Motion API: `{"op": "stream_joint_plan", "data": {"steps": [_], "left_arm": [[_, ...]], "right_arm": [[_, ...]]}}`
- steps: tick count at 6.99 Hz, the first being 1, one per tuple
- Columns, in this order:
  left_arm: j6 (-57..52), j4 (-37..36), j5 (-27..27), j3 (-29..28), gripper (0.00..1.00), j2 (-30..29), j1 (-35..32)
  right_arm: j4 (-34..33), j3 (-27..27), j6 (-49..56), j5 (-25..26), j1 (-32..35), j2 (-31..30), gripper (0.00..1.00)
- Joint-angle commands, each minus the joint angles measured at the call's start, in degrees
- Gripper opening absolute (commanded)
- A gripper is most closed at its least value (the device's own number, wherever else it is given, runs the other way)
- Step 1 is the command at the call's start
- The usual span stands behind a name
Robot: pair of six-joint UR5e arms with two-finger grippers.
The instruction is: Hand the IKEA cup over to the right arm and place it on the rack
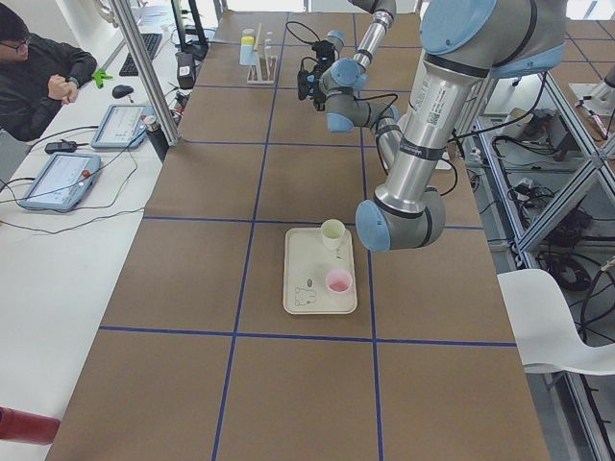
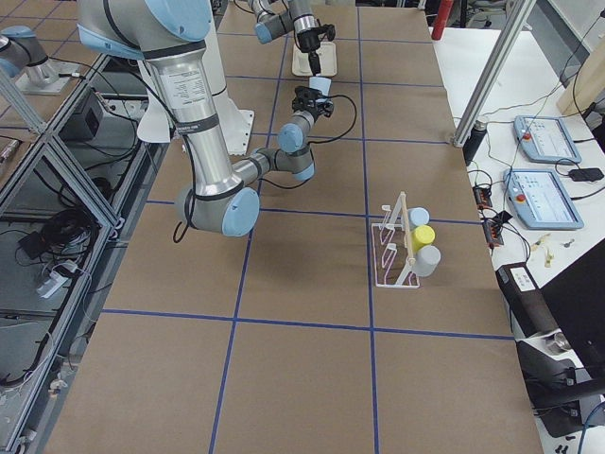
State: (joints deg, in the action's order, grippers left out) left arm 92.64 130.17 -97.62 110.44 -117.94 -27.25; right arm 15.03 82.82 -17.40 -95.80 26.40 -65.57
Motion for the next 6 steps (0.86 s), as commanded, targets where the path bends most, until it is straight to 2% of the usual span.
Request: {"op": "stream_joint_plan", "data": {"steps": [1, 3, 4, 5, 6], "left_arm": [[0.0, 0.0, 0.1, -0.4, 0.00, 0.1, 0.0], [0.0, 0.0, 0.1, -0.4, 0.02, 0.1, 0.0], [-0.3, 0.0, 0.1, -0.2, 0.86, 0.1, 0.0], [-0.7, -0.2, 2.1, 0.0, 1.00, -0.1, 0.0], [-1.1, -0.3, 2.2, 0.5, 1.00, 0.1, -0.4]], "right_arm": [[0.0, 0.1, 0.0, 0.0, 0.0, 0.0, 0.77], [0.0, 0.2, 0.0, 0.0, 0.1, 0.0, 0.73], [0.0, 0.2, 0.0, 0.0, 0.1, -0.1, 0.57], [0.0, 0.4, 0.2, 0.0, 0.3, -0.4, 0.38], [-0.1, 0.4, 0.2, 0.2, 0.5, -0.8, 0.22]]}}
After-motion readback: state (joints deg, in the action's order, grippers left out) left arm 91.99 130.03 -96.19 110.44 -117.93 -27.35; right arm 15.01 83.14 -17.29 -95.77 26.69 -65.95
